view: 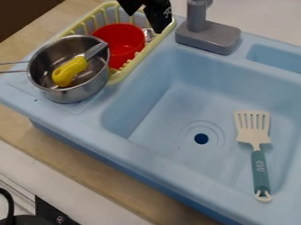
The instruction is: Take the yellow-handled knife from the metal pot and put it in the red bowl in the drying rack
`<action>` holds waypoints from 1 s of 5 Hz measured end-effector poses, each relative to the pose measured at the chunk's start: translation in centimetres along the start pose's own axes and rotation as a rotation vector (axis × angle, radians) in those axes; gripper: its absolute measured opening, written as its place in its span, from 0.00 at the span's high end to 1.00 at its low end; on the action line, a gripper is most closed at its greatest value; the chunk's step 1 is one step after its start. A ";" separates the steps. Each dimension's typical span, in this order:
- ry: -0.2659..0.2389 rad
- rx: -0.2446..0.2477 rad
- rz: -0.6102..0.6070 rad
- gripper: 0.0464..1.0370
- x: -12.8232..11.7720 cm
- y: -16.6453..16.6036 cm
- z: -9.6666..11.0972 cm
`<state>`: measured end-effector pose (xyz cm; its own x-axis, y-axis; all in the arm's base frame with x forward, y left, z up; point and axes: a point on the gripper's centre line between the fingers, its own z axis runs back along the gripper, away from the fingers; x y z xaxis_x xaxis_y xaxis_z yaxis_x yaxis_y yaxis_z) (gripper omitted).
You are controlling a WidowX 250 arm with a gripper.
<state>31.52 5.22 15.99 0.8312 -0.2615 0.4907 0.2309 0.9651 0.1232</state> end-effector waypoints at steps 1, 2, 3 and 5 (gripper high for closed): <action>0.029 -0.022 0.005 0.04 -0.6 -0.3 -0.6; 0.080 -0.104 -0.036 0.04 -1.0 -0.4 0.4; 0.096 -0.168 -0.065 0.04 -1.7 -0.1 1.2; 0.158 -0.218 -0.203 0.04 -3.3 0.8 3.6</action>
<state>27.18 6.89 17.60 0.8211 -0.4631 0.3336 0.4885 0.8725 0.0091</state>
